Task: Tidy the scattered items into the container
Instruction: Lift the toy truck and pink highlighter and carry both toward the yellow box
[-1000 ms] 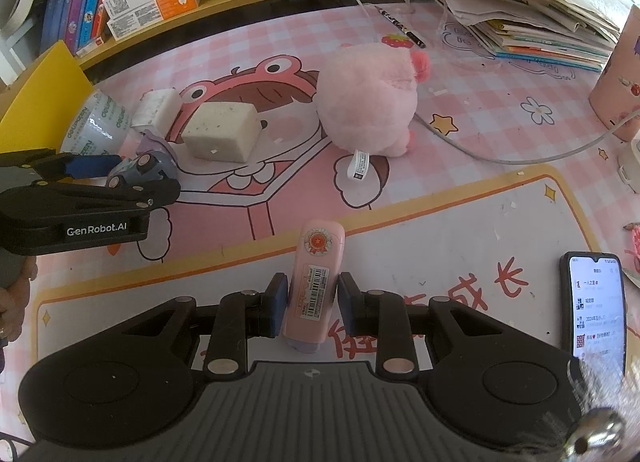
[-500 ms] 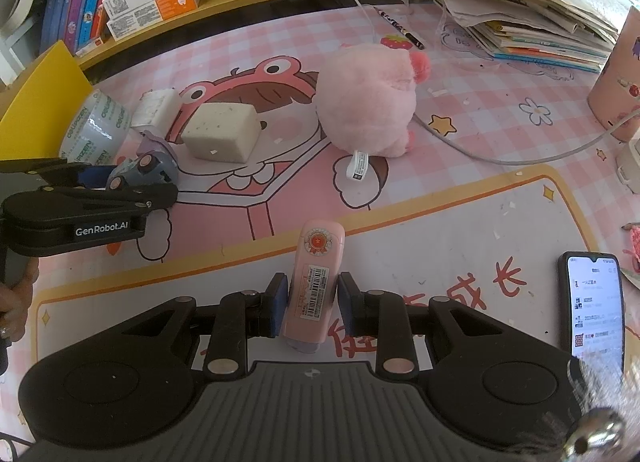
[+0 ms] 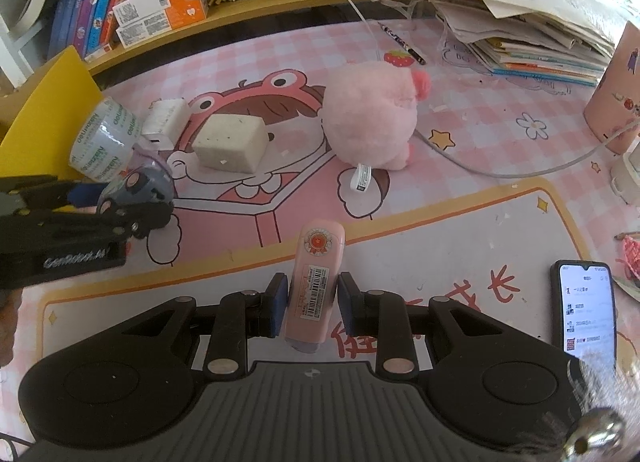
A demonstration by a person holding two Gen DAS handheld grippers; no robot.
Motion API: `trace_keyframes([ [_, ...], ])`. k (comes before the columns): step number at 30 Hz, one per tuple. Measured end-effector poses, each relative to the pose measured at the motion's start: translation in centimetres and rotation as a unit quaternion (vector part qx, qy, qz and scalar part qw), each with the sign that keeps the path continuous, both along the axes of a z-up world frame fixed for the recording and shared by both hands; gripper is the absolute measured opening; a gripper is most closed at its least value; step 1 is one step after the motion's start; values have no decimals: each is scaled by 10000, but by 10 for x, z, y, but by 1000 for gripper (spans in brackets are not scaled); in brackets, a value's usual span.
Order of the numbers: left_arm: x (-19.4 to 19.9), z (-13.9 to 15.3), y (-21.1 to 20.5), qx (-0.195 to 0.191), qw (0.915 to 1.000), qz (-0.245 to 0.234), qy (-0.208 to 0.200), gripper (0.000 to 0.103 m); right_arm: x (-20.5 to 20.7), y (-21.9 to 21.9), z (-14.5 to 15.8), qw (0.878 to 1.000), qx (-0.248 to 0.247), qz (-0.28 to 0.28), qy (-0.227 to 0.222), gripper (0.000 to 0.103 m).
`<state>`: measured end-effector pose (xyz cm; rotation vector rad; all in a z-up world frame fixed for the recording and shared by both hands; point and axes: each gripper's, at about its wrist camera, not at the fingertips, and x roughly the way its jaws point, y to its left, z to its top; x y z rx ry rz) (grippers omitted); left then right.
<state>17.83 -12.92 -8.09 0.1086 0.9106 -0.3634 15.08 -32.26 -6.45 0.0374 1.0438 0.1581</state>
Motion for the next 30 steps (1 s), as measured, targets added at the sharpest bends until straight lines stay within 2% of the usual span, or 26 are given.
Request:
trace_keyframes([
  [12,-45,32,9,-202,9994,9,-289,49,-22,6,22,9994,-50,113,-337,26],
  [21,-70,40,19,-190,9993,88,-322,50,-44,11,33,9989,-43,122,-455,26],
  [30,-90,50,26,-286,9985,-78,-459,50,-63,21,41,9985,-25,90,-544,26],
])
